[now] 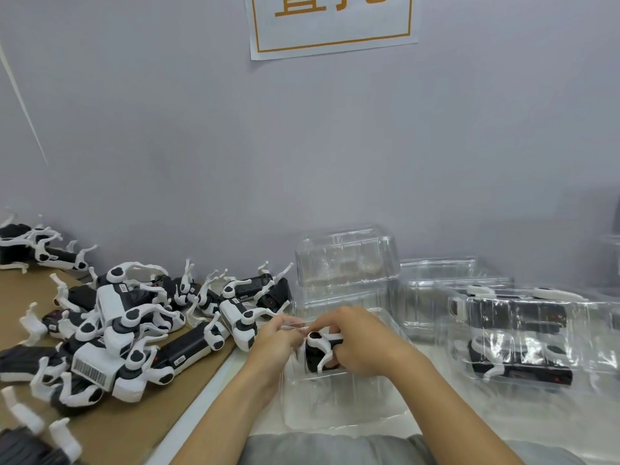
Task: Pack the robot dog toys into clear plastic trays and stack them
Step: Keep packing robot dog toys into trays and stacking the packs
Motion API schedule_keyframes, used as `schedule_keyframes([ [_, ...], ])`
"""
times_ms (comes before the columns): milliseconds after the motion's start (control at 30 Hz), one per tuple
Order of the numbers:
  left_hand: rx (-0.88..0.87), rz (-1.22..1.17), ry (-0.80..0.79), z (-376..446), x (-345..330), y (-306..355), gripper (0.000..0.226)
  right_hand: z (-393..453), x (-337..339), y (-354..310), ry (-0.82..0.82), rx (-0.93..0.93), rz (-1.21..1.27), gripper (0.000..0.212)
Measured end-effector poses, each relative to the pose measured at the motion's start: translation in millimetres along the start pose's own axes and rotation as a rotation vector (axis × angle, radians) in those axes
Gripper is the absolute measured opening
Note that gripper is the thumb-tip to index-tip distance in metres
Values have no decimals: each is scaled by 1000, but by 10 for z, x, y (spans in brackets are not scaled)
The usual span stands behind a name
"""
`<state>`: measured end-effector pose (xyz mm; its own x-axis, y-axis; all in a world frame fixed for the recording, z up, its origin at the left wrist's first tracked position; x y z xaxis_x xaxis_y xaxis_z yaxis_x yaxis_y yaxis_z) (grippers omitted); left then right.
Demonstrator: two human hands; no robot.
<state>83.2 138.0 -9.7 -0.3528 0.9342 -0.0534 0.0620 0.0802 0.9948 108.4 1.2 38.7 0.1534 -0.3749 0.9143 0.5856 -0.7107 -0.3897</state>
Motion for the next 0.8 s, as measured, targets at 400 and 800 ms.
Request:
schedule_keyframes([
  [400, -8, 14, 8, -10, -4, 17, 22, -38, 26, 51, -132, 9, 202, 30],
  [800, 10, -21, 15, 19, 6, -32, 29, -19, 27, -50, -16, -75, 6, 57],
])
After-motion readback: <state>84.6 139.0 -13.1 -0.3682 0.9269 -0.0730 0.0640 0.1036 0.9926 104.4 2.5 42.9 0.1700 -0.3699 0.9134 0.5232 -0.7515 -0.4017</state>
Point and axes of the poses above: each hand's wrist, its own z-axis towards the middle knuckle, its own x-axis out of the back of the hand, y = z × x, the point moved 8 cm from there along z, towards the middle knuckle, and after that the axes turned 6 degrees about -z, right-handed, at the moved point
